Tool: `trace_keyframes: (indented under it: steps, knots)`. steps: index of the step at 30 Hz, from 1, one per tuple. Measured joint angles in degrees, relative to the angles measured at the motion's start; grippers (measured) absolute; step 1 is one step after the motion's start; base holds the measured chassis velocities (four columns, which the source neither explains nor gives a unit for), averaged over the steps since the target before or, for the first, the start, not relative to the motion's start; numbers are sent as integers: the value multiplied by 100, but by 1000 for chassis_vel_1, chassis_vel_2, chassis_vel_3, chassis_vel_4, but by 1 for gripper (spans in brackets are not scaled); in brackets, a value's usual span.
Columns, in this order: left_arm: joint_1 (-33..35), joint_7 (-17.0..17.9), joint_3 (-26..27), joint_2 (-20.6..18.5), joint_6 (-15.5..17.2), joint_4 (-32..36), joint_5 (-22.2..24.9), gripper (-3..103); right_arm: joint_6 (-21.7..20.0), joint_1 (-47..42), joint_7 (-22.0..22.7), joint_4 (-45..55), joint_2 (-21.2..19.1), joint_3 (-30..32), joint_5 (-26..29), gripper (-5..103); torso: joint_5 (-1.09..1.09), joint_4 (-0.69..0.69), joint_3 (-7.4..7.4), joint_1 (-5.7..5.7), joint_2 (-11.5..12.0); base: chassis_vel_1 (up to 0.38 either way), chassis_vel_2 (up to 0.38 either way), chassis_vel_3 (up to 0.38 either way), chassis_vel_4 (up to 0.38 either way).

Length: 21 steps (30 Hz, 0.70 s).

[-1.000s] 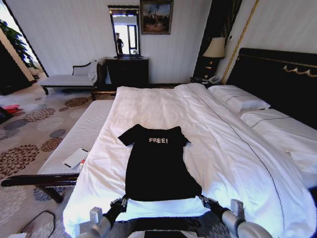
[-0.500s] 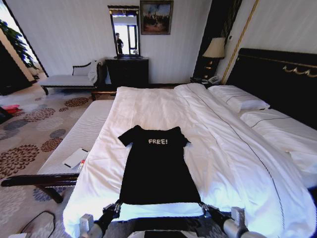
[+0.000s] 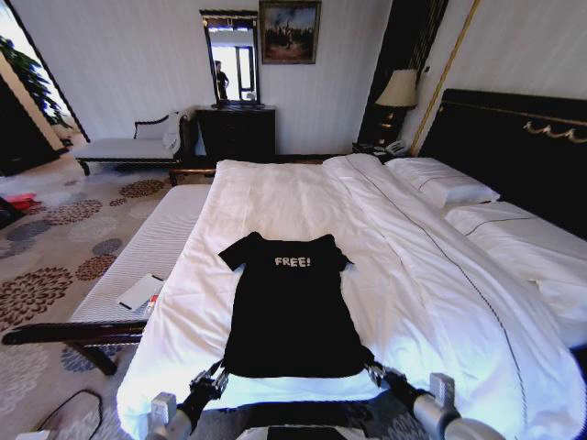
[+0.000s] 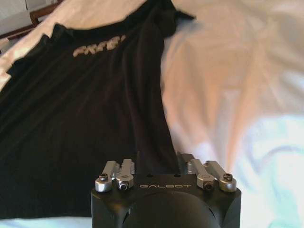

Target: Fold the clothes on the bed.

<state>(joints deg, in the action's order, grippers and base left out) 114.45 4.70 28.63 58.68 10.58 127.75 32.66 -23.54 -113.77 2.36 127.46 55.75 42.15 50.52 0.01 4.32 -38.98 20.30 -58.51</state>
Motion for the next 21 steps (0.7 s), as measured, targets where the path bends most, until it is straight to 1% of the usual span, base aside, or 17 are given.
trace_keyframes:
  steps: [1,2,3,4,5,7,8,9,10,11,12,13,14,15,18,19,21]
  knots:
    - [-9,0,35,22,-1,18,1,57,-21,32,20,41,-17,73,67,47,0,2,0,0,0,0,0,0,0]
    - [-9,0,35,22,-1,18,1,57,-21,32,20,41,-17,73,67,47,0,2,0,0,0,0,0,0,0]
    - [-37,2,83,54,-1,24,7,63,-65,128,73,71,-55,200,227,53,0,2,0,0,0,0,0,0,0]
    - [-47,3,100,64,-1,25,13,63,-84,167,94,75,-71,241,286,58,0,2,0,0,0,0,0,0,0]
    - [-63,9,136,86,-2,29,31,69,-113,235,132,75,-102,316,395,58,-1,1,0,0,0,0,0,0,0]
    - [-78,21,271,153,-3,62,92,80,-222,552,244,-24,-271,570,862,69,-1,0,0,0,0,0,0,0,0]
    - [-78,21,271,153,-3,62,92,80,-222,552,244,-24,-271,570,862,69,-1,0,0,0,0,0,0,0,0]
    - [-79,21,310,171,-6,69,90,80,-254,665,272,-81,-328,609,1010,74,0,1,0,0,0,0,0,0,0]
    - [-81,23,350,191,-13,75,76,85,-297,811,310,-150,-385,636,1203,80,-1,1,0,0,0,0,0,0,0]
    - [-89,26,402,219,-23,101,41,90,-439,1227,443,-326,-506,637,1746,85,1,1,0,0,0,0,0,0,0]
    - [-96,35,425,229,-24,127,41,95,-513,1479,528,-422,-562,610,2078,91,1,1,0,0,0,0,0,0,0]
    - [-106,40,463,237,-24,164,46,98,-599,1799,609,-547,-619,560,2444,91,0,0,0,0,0,0,0,0,0]
    - [-106,40,463,237,-24,164,46,98,-599,1799,609,-547,-619,560,2444,91,0,0,0,0,0,0,0,0,0]
    - [-114,46,491,238,-24,184,47,98,-666,2074,667,-657,-658,509,2693,95,0,0,0,0,0,0,0,0,0]
    - [-207,52,715,174,-51,265,40,100,-1150,3451,1016,-1351,-727,237,4024,100,1,-4,-1,1,1,0,0,0,0]
    - [-207,52,715,174,-51,265,40,100,-1150,3451,1016,-1351,-727,237,4024,100,1,-4,-1,1,1,0,0,0,0]
    - [-289,50,737,101,-57,263,76,100,-1367,3844,1144,-1625,-708,196,4366,100,1,-2,-1,1,1,0,0,0,0]
